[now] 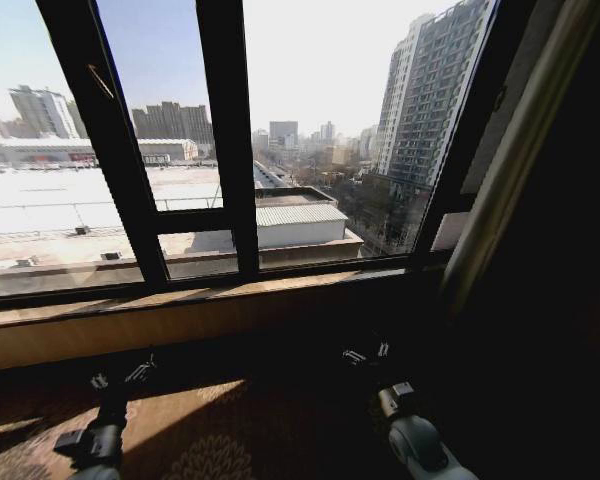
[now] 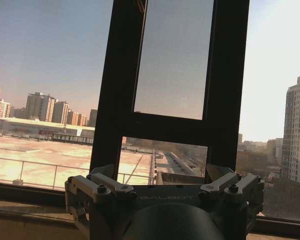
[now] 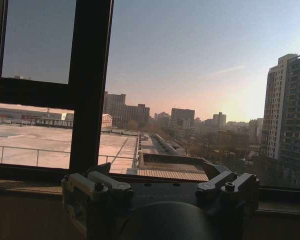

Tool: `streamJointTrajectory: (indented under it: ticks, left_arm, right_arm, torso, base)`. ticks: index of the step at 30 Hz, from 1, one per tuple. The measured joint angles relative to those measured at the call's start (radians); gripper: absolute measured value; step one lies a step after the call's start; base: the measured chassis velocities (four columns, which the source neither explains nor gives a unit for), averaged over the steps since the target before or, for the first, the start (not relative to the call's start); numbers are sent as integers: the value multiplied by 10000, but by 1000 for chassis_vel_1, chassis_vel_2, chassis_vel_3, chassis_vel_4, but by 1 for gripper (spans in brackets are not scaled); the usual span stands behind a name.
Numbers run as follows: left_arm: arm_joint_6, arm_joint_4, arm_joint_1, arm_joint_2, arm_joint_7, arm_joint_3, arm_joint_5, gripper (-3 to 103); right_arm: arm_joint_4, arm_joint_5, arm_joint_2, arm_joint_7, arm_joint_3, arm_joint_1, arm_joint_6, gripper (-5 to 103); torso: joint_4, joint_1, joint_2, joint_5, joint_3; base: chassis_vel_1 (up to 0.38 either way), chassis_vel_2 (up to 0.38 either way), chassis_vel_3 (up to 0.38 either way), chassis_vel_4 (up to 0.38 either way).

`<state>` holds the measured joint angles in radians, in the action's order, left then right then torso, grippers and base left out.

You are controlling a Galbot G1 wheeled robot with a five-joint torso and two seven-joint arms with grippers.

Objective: Open the curtains by pulling them apart, changing their state from closed to fully open.

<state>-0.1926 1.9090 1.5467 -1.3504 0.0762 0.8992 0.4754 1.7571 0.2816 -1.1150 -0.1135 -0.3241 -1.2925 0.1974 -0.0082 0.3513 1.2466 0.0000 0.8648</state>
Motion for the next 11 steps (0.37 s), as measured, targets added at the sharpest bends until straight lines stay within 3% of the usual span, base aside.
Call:
streamJointTrajectory:
  ticks: [11]
  left_arm:
    - [0,0,3,0,0,0,0,100]
  right_arm:
    - [0,0,0,0,0,-2,0,100]
  torso:
    - [-2,-12,5,0,-3]
  base:
    - [0,0,0,0]
